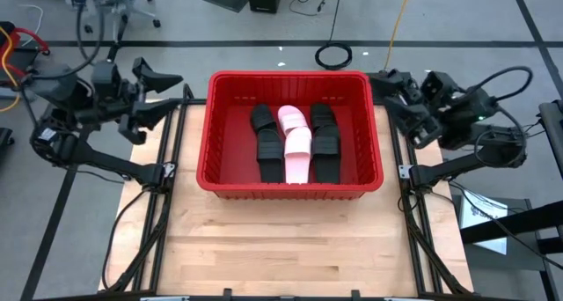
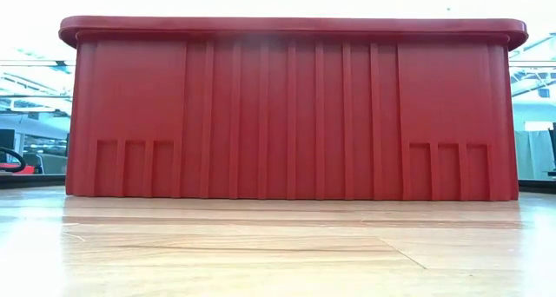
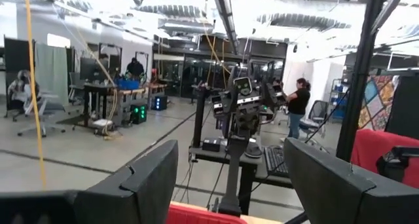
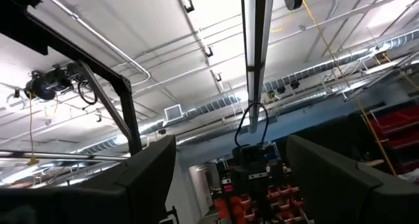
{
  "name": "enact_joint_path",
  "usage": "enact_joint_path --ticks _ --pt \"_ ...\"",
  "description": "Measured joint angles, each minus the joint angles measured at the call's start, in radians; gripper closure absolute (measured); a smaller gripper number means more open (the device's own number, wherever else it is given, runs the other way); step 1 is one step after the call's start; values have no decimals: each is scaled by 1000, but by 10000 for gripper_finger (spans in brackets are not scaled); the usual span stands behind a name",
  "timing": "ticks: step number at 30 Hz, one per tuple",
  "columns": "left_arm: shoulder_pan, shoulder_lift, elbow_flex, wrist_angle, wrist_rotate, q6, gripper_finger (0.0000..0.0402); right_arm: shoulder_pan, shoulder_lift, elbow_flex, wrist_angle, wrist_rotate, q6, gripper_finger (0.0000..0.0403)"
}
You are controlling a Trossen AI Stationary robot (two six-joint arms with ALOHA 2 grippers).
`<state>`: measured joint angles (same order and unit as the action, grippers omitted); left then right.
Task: Pick and place slides into bin
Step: Return to Home Position
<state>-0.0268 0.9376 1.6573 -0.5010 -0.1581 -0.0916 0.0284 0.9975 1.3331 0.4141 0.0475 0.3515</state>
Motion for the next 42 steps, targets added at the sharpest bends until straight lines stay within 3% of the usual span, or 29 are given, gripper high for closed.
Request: enact_joint_path --ticks 7,12,20,28,32,42 --pt "-42 -59 0 -26 0 71 128 0 -83 -6 -56 0 -26 121" --pt "-54 -113 -49 -10 -2 80 128 0 -169 -100 -18 8 -56 121" --pt "-54 -301 -382 186 -43 35 128 0 -322 -394 264 4 3 121" --pt "-53 -472 -702 382 -68 73 128 0 -385 -674 575 7 -17 121" --pt "-53 -558 -834 402 -117 19 128 0 -412 -791 713 8 -31 121" --pt "-53 -746 -1080 500 -105 -3 128 0 -489 -1035 902 25 -22 121"
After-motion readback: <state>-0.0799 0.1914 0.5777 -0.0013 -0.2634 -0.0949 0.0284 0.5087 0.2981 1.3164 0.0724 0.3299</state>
